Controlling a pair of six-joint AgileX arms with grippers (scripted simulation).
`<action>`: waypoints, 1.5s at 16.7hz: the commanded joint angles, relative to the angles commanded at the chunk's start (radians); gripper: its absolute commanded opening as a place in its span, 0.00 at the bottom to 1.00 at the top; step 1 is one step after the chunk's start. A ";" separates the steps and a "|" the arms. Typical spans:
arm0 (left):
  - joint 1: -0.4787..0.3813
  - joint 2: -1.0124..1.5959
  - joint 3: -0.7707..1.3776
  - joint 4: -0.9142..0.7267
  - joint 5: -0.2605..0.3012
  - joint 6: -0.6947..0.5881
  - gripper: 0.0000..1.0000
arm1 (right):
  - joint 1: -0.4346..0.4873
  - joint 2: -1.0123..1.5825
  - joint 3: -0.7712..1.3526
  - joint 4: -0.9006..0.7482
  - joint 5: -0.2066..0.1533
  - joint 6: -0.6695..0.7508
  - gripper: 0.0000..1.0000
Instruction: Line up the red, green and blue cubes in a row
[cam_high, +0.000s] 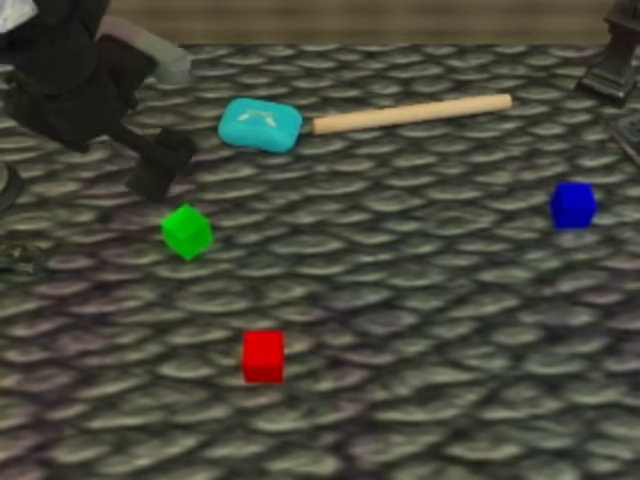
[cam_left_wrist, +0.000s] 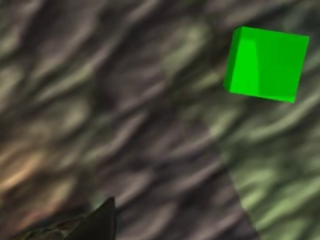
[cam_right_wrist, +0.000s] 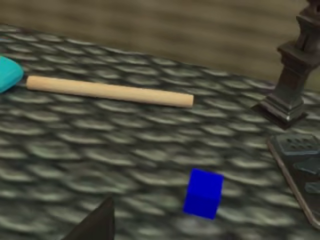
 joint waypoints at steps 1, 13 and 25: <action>-0.010 0.076 0.068 -0.040 0.000 0.015 1.00 | -0.029 -0.089 -0.086 0.050 0.006 0.022 1.00; -0.044 0.387 0.358 -0.197 -0.002 0.077 1.00 | -0.145 -0.448 -0.424 0.267 0.042 0.115 1.00; -0.048 0.469 0.176 0.067 -0.001 0.080 1.00 | -0.145 -0.448 -0.424 0.267 0.042 0.115 1.00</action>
